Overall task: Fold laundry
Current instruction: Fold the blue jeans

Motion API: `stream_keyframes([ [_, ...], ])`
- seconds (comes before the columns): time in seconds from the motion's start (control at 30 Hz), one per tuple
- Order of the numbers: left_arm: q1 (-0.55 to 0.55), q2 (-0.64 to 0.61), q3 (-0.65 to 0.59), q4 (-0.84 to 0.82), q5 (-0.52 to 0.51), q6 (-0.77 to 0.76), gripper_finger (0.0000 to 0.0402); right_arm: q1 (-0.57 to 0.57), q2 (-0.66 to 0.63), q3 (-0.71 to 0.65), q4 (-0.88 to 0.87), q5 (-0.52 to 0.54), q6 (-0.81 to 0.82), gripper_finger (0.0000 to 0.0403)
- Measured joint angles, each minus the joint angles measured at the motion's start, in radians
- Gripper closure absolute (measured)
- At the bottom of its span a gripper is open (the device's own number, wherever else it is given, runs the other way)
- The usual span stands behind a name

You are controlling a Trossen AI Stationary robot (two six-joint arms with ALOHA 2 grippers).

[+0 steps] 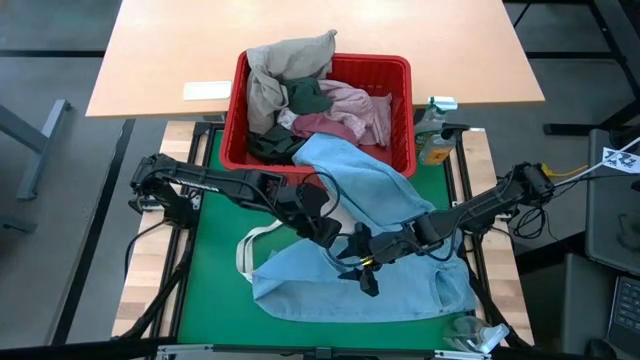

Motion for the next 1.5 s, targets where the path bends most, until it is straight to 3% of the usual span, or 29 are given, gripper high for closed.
stream_keyframes([
  [0.2,0.000,0.000,0.000,0.000,-0.001,0.008,0.0387,0.000,0.030,0.000,-0.006,0.061,-0.001,0.0142],
  [0.47,-0.004,0.000,0.000,0.000,0.000,0.023,0.0387,0.000,-0.005,0.000,-0.016,0.062,-0.069,0.0142],
  [0.67,-0.005,0.000,0.000,0.001,0.001,0.024,0.0387,0.000,-0.017,0.000,-0.017,0.160,-0.085,0.0142],
  [1.03,-0.005,0.000,0.000,0.001,0.000,0.025,0.0387,0.018,-0.013,0.000,-0.009,0.163,-0.065,0.0142],
  [1.5,0.031,0.000,0.000,0.063,-0.030,0.015,0.0387,0.040,0.029,0.000,0.030,0.344,-0.063,0.0142],
])
